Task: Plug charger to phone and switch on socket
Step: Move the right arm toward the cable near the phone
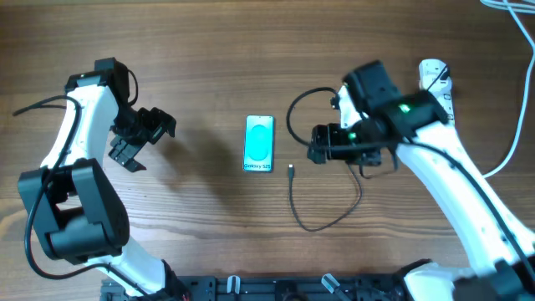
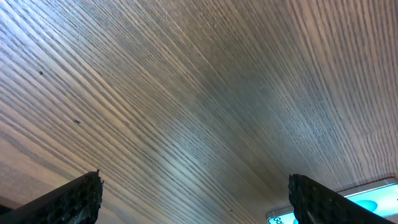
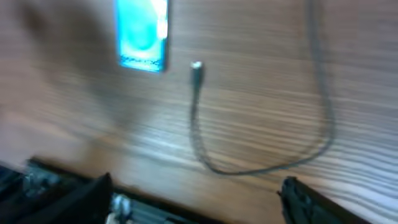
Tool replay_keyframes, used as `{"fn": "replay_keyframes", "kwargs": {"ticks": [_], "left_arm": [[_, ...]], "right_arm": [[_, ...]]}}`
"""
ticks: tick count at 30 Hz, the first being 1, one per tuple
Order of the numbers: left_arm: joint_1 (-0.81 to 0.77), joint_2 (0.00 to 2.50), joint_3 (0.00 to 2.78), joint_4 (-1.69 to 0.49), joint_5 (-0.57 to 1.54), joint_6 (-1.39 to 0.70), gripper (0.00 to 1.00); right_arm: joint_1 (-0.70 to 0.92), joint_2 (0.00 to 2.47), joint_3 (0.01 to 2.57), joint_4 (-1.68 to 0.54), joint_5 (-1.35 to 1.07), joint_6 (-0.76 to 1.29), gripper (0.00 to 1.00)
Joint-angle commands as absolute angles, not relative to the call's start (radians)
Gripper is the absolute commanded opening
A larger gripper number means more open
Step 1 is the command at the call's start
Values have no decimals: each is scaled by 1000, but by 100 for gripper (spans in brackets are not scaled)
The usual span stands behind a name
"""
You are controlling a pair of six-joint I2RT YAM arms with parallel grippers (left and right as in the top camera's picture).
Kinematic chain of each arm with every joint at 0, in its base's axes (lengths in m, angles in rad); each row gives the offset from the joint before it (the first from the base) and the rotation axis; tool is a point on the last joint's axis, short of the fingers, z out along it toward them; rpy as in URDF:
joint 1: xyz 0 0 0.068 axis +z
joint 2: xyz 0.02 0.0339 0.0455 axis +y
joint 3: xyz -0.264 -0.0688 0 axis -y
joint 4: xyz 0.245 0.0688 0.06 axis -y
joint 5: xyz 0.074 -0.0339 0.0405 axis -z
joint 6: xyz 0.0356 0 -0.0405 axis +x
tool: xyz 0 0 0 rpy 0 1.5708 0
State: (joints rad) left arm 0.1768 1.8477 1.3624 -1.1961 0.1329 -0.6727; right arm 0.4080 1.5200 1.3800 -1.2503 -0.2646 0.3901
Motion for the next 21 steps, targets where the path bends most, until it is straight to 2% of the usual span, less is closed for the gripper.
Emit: {"fn": "replay_keyframes", "kwargs": {"ticks": [1, 13, 19, 21], "left_arm": [[172, 1851, 1357, -1196, 141, -689, 100], [172, 1851, 1357, -1191, 146, -690, 100], [172, 1851, 1357, -1082, 146, -690, 100], [172, 1851, 1357, -1095, 258, -688, 100]], "right_arm": [[413, 1617, 1517, -1292, -109, 396, 100], [432, 1666, 1283, -1048, -204, 500, 99], [446, 1666, 1216, -975, -204, 553, 100], [446, 1666, 1210, -953, -202, 553, 100]]}}
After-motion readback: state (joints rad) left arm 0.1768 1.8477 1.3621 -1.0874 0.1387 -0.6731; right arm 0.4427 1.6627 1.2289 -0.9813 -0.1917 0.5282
